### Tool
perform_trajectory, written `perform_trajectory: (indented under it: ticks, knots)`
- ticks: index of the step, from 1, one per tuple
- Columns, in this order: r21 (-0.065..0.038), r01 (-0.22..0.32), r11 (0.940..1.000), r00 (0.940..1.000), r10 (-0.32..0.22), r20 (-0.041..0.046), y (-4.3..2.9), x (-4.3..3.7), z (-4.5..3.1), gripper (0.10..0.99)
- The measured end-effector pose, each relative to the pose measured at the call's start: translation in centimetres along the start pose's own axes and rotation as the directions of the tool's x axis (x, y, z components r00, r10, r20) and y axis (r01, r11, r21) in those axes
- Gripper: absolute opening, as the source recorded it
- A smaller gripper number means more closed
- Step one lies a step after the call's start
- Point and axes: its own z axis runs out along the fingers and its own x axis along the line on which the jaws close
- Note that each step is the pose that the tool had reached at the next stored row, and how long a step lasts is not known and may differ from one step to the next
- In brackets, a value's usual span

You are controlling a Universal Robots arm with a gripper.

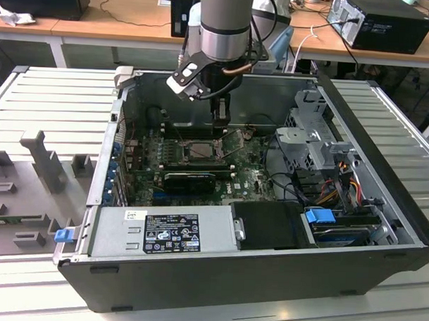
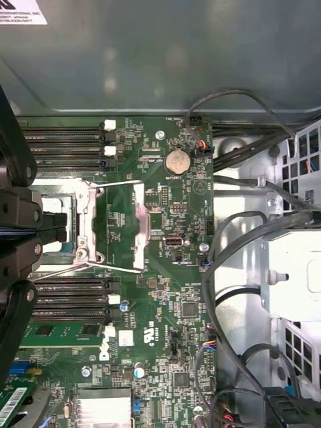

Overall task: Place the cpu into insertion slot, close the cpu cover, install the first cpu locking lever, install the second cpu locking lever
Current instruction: 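Close the cpu cover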

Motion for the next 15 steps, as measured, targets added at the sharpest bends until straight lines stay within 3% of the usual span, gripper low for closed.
perform_trajectory:
  ticks: [6, 15]
  knots:
    - [0.000, 0.000, 1.0000, 1.0000, 0.000, -0.0001, 0.78, 0.02, 0.02, 0.106]
    - [0.000, 0.000, 1.0000, 1.0000, 0.000, -0.0001, 1.28, 0.03, -0.07, 0.106]
